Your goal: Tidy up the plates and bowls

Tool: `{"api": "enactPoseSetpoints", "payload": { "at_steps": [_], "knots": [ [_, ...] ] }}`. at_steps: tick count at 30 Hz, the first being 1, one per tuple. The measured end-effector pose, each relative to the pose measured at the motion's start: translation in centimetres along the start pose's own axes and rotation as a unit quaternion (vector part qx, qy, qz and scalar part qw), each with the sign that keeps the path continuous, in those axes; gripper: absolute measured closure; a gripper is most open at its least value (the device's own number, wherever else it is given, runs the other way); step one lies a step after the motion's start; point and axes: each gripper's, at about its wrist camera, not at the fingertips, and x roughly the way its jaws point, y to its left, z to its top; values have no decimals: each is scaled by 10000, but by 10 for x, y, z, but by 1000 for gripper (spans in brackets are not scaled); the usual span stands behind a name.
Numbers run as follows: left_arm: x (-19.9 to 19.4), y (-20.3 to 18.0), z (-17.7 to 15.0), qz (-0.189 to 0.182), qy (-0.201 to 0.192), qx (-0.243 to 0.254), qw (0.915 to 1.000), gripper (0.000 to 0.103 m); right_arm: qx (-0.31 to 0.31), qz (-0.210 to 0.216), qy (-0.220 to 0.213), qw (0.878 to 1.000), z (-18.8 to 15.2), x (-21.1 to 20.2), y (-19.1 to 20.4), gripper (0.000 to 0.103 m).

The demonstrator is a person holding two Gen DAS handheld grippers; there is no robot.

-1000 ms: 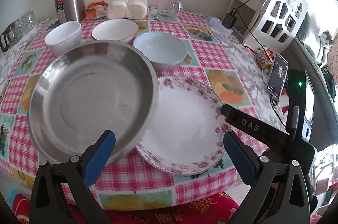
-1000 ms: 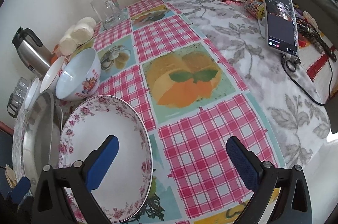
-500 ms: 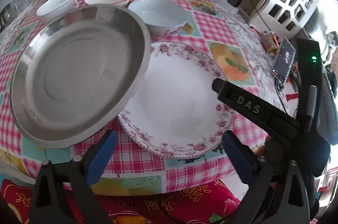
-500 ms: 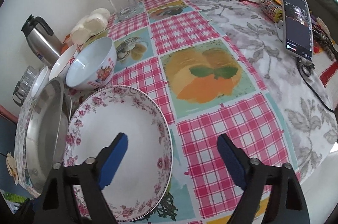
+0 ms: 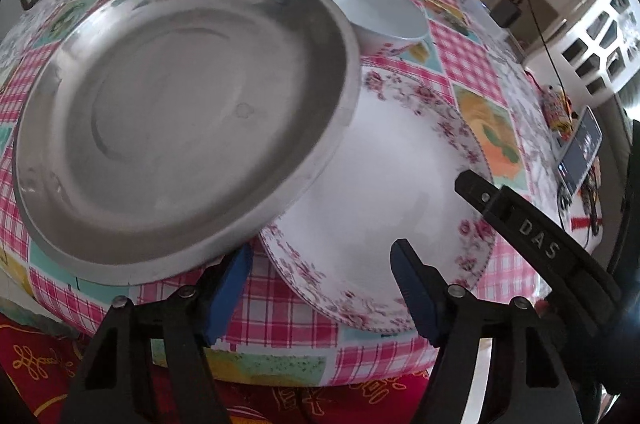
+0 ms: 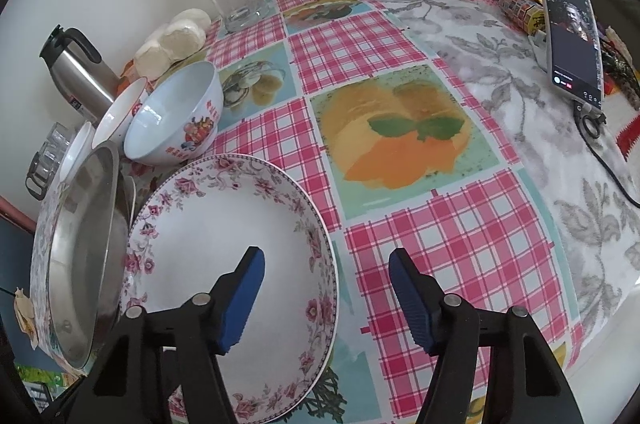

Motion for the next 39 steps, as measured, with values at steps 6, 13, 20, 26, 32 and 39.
{"api": "enactPoseSetpoints", "payload": {
  "at_steps": [6,13,20,26,32,39],
  "knots": [
    [7,-5,2,104,-58,-56,9999,43,-25,23,54,10000,1,5,2,45],
    [14,3,6,193,-109,-311,9993,52,7,-45,50,10000,3,10,-2,58],
    [12,12,8,421,-287,-437,9977,52,52,-68,-1,10000,3,11,-3,64],
    [10,23,10,551,-453,-645,9954,61,53,-30,-61,10000,3,12,-4,64],
    [8,24,11,592,-538,-613,9949,61,34,1,-110,9999,5,14,-3,64],
    [10,12,11,586,-539,-336,9963,62,-82,-29,-148,9999,5,15,0,64]
  ]
}}
